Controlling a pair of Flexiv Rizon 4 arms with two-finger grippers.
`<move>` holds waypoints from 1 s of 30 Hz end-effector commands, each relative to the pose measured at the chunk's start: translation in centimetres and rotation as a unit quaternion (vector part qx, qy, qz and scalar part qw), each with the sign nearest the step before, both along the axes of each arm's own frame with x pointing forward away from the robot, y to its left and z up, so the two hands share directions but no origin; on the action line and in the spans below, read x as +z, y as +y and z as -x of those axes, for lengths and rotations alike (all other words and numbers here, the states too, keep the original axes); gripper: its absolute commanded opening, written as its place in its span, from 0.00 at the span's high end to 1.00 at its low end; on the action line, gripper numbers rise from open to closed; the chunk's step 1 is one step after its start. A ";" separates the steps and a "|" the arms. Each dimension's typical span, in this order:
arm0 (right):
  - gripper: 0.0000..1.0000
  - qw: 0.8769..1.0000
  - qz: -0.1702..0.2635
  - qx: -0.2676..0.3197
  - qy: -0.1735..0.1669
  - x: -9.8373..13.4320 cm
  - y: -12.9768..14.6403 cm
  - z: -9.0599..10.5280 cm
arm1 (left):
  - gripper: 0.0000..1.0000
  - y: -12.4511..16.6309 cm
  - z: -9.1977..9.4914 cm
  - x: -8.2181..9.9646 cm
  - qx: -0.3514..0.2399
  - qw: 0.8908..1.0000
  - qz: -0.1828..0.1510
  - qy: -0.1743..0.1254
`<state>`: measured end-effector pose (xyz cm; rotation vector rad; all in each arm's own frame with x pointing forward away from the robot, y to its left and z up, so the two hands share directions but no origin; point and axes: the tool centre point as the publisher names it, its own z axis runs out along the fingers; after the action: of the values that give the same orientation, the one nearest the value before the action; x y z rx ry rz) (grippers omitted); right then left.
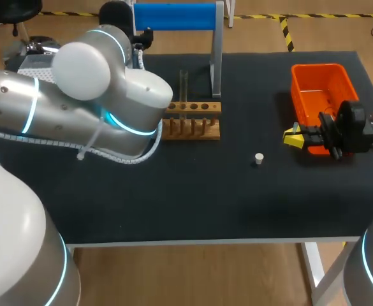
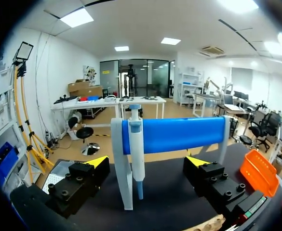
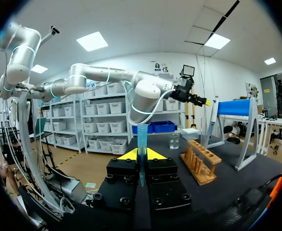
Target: Invert the test tube, pick up the pipette, mount the tip to pipette, aspirate from beaker and dispense into the tube, eject the tip, return the pipette, and cap with the stopper.
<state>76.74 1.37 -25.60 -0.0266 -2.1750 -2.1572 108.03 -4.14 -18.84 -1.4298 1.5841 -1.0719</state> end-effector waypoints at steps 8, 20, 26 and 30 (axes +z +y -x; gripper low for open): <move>1.00 1.000 0.001 -0.001 0.000 0.0 0.0 0.1 | 0.04 -0.3 -2.1 -0.3 0.010 1.000 -0.002 -0.008; 1.00 1.000 0.001 -0.001 0.000 0.0 0.0 0.1 | 0.12 0.1 -4.3 -0.6 0.012 1.000 -0.002 -0.017; 1.00 1.000 0.001 -0.001 0.000 0.0 0.0 0.1 | 0.35 0.4 -5.2 -0.7 0.012 1.000 -0.002 -0.019; 1.00 1.000 0.001 -0.001 0.000 0.0 0.0 0.1 | 0.39 0.5 -5.8 -0.8 0.012 1.000 -0.002 -0.019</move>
<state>76.75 1.37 -25.60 -0.0266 -2.1750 -2.1572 113.24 -3.59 -19.39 -1.4152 1.5408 -1.0743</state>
